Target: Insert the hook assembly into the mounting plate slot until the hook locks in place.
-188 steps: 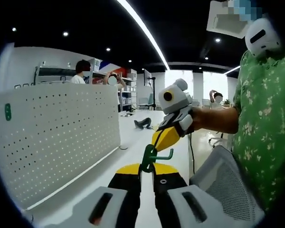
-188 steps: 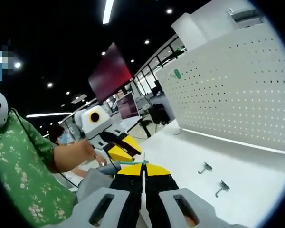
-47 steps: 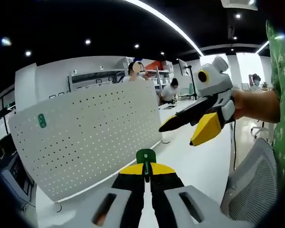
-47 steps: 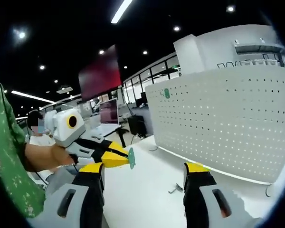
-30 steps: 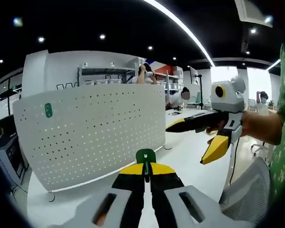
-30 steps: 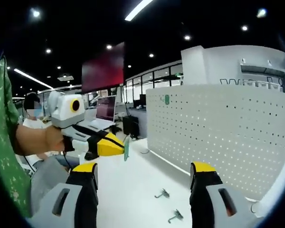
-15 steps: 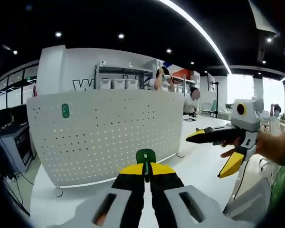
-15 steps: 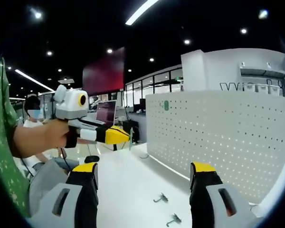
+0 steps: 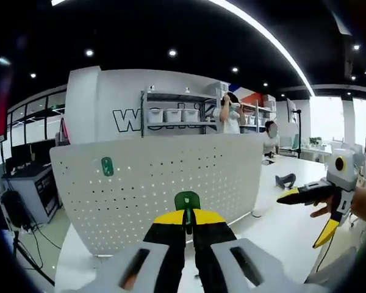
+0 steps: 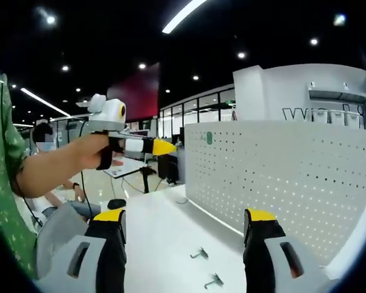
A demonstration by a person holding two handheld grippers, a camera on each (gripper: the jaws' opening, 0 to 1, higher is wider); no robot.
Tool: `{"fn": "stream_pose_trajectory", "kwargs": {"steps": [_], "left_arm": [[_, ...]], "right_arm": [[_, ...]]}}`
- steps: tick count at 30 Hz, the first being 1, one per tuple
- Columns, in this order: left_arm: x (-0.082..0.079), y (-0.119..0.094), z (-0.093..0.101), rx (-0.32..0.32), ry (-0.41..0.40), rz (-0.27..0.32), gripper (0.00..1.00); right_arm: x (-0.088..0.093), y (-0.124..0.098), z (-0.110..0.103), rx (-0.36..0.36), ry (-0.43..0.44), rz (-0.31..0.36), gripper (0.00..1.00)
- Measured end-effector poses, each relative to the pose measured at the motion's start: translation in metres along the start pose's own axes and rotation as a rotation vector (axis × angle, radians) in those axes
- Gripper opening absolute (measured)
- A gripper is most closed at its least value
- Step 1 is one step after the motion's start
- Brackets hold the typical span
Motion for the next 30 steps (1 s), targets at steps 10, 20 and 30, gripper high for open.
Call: {"fn": "stream_pose_trajectory", "kwargs": {"steps": [10,20,30], "left_arm": [[-0.022,0.020,-0.004,-0.051,0.003,0.032,0.03],[-0.036,0.035,-0.022,-0.107,-0.025,0.043,0.03],[-0.050,0.060,-0.037,-0.158,-0.029,0.068,0.03]], "right_arm": [[-0.005,-0.006,0.013,0.026,-0.010,0.029,0.80],[-0.011,-0.004,0.020,0.030,-0.032,0.045,0.80],[-0.007,-0.004,0.028,0.032,-0.033,0.033,0.80]]}}
Point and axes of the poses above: the point that each gripper's makers call its tool centre point, and the gripper's own axes: y roughly forward along the fingers, z roughly to its right, x roughly out of its underside, the point moved 8 cm from there along -y, roughly backward along the fingers, and after that the axes turned 12 degrees about -y, right-handed, at the moved point
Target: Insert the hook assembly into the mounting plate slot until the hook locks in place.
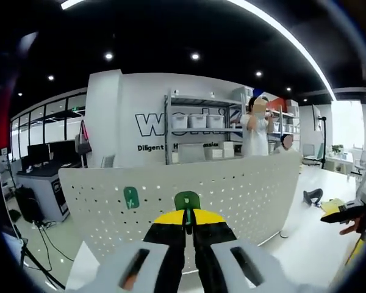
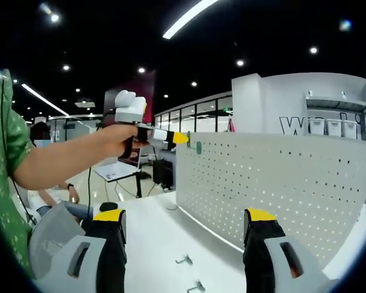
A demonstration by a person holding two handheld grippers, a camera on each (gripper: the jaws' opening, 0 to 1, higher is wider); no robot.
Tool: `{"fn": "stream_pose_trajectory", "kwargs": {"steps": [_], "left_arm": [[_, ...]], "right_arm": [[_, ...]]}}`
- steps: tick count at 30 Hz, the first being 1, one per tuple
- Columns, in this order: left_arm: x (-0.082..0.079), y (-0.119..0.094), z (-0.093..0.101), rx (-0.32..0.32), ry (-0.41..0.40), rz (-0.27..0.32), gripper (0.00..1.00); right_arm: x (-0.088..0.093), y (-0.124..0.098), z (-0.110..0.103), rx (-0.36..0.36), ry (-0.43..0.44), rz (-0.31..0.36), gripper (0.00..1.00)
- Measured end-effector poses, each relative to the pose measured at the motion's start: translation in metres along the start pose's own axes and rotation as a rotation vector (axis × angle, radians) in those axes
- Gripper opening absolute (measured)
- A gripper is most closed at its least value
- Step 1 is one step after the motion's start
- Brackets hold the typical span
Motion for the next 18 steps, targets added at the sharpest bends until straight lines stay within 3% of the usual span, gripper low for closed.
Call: {"fn": "stream_pose_trajectory", "kwargs": {"steps": [8,18], "left_arm": [[-0.006,0.022,-0.011,-0.047,0.016,0.008,0.03],[-0.011,0.044,-0.017,-0.059,0.020,0.001,0.03]], "right_arm": [[0.004,0.002,0.005,0.001,0.008,-0.006,0.80],[0.011,0.005,0.011,0.006,0.024,-0.020,0.79]]}}
Point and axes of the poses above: the point that each gripper's makers call its tool centre point, and the gripper's own axes: y roughly forward along the fingers, z roughly to its right, x roughly out of its underside, the point moved 8 cm from there along -y, roughly backward along the fingers, and after that the axes turned 12 degrees about -y, right-handed, at the moved point
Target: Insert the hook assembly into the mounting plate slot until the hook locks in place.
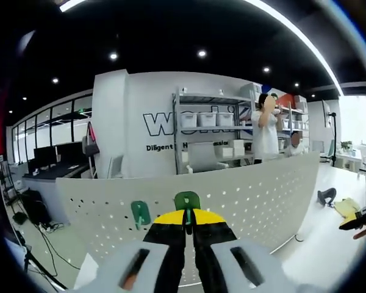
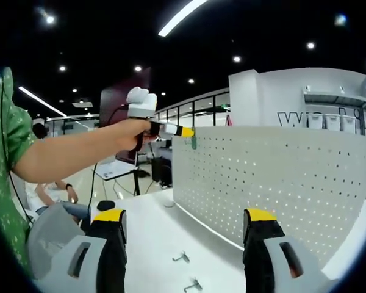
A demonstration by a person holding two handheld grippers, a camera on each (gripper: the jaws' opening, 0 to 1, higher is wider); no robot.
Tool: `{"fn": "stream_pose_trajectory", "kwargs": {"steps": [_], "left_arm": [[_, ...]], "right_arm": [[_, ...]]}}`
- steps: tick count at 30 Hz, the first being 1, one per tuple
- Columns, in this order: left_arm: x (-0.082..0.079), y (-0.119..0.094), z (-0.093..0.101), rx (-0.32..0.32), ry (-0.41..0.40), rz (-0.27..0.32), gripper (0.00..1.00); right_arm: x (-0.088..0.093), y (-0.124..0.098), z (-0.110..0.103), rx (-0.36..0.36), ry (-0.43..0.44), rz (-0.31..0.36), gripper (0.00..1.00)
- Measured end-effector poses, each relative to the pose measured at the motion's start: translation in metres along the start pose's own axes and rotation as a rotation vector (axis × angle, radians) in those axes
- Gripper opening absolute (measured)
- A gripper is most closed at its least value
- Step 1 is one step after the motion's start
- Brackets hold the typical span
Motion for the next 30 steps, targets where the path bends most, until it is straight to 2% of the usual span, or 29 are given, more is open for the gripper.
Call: {"fn": "stream_pose_trajectory", "kwargs": {"steps": [11,30], "left_arm": [[0.000,0.018,-0.005,-0.018,-0.001,-0.008,0.03],[0.003,0.032,-0.011,-0.051,0.021,-0.001,0.03]], "right_arm": [[0.007,0.001,0.005,0.013,0.014,-0.012,0.79],[0.013,0.002,0.009,0.021,0.030,-0.025,0.79]]}}
Point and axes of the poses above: the point that each gripper's makers call its tool centre point, and the gripper's own axes: y roughly forward along the fingers, z roughly to its right, x roughly out of its underside, the point moved 8 cm from there along -y, roughly backward along the fingers, and after that the axes turned 12 degrees about -y, right-handed, at the moved point
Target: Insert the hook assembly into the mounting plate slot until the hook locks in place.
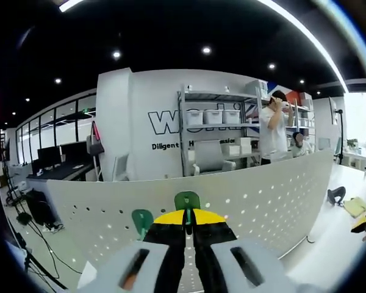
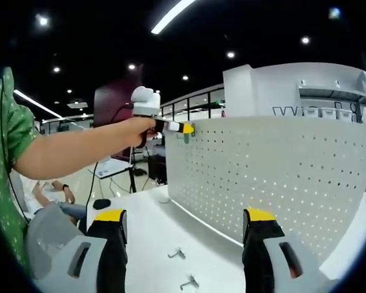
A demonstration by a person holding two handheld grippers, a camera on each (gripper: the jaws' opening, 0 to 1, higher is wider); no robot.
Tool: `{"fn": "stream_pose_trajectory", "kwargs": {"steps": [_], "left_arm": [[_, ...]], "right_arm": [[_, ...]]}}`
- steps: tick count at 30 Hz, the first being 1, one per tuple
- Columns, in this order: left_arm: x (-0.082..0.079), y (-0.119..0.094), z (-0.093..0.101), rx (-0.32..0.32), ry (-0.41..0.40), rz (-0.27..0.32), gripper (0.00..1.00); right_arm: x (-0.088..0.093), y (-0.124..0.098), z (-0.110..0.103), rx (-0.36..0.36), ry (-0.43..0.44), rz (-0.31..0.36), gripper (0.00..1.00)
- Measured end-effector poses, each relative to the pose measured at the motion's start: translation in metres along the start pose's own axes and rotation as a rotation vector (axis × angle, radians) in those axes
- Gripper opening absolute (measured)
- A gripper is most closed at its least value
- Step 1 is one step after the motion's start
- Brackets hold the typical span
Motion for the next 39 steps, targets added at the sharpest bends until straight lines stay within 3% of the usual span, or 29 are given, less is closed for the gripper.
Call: {"fn": "stream_pose_trajectory", "kwargs": {"steps": [39], "left_arm": [[0.0097,0.0098,-0.0005,-0.020,0.047,-0.022,0.03]], "right_arm": [[0.0026,-0.0036,0.0043,0.011,0.005,-0.009,0.78]]}}
Point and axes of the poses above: the point that each gripper's makers call its tool centre point, and the gripper's own axes: y roughly forward along the fingers, z roughly to its right, x roughly out of its underside, the point moved 8 cm from there along -y, roughly backward along the fingers, and after that the axes turned 12 degrees about -y, right-handed, at the moved point
